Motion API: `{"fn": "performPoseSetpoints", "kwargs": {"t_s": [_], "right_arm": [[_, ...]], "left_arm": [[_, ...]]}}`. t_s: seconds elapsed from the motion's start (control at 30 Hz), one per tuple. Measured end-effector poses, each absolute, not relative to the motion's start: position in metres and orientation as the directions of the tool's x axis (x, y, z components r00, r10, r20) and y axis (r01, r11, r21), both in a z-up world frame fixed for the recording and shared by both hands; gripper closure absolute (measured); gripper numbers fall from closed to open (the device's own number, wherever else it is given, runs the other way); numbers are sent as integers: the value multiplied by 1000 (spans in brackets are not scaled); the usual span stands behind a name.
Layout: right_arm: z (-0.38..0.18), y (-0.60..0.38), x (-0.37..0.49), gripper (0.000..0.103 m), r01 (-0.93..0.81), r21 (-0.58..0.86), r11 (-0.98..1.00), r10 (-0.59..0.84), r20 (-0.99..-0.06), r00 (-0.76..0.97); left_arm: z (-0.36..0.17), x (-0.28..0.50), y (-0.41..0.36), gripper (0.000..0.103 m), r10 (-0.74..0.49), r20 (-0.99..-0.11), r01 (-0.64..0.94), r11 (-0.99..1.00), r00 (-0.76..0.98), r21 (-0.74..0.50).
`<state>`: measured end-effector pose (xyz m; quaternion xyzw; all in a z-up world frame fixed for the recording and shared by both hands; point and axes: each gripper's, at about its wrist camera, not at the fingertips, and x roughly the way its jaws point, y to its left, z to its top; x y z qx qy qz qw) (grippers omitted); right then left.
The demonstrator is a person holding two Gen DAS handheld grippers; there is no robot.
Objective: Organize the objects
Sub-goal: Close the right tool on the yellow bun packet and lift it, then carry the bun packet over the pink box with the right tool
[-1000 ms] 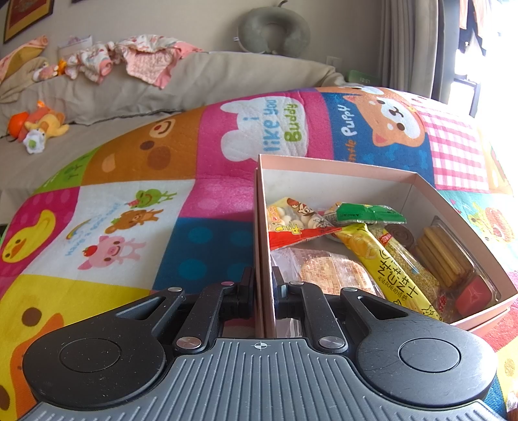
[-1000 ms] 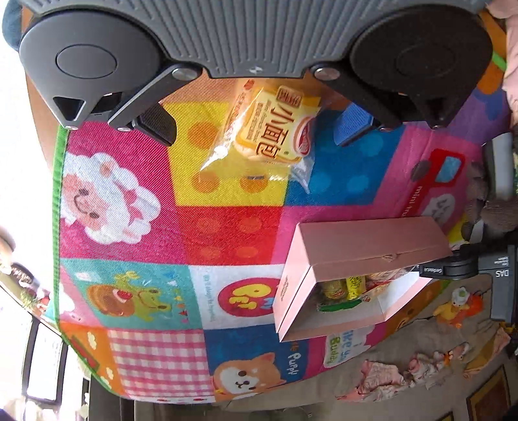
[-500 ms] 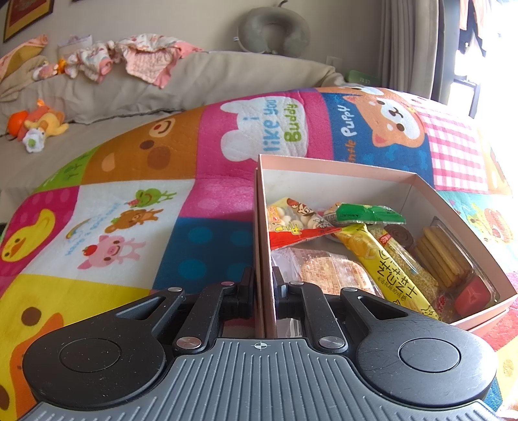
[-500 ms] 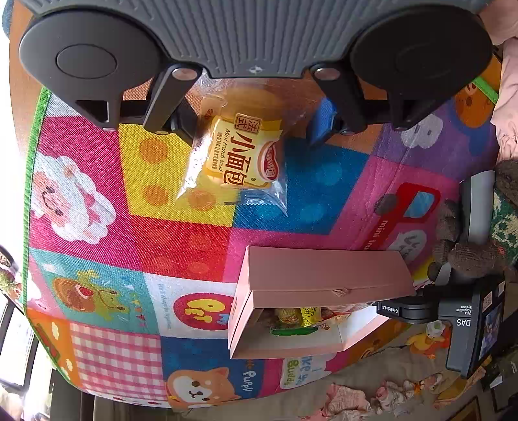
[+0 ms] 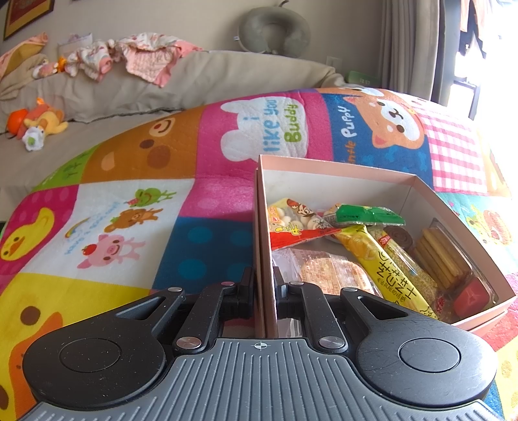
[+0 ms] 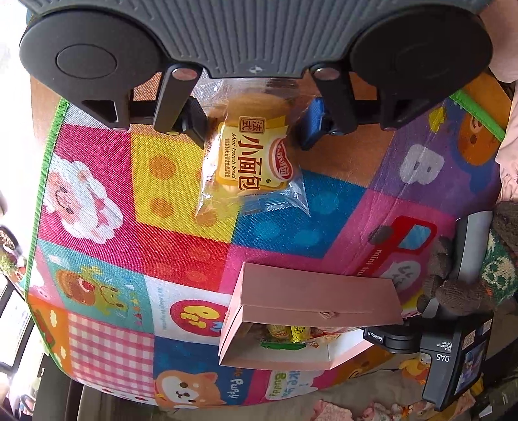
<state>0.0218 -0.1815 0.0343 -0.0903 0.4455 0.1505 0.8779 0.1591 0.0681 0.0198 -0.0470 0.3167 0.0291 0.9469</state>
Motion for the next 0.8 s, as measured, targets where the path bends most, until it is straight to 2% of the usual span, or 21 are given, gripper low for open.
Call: {"fn": "performPoseSetpoints", "kwargs": {"t_s": [0.3, 0.5, 0.63, 0.8], "right_arm": [[52, -191, 26, 46, -332, 41, 942, 220, -824, 522], [89, -177, 39, 46, -367, 72, 928, 288, -762, 580], [107, -155, 74, 46, -378, 68, 923, 309, -714, 628], [116, -129, 135, 46, -365, 86, 927, 315, -706, 634]], "left_arm": [[20, 158, 68, 91, 24, -599, -85, 994, 800, -74], [21, 158, 68, 91, 24, -598, -85, 994, 801, -73], [21, 158, 68, 91, 24, -598, -85, 994, 801, -73], [21, 158, 68, 91, 23, -598, -85, 994, 801, -75]]}}
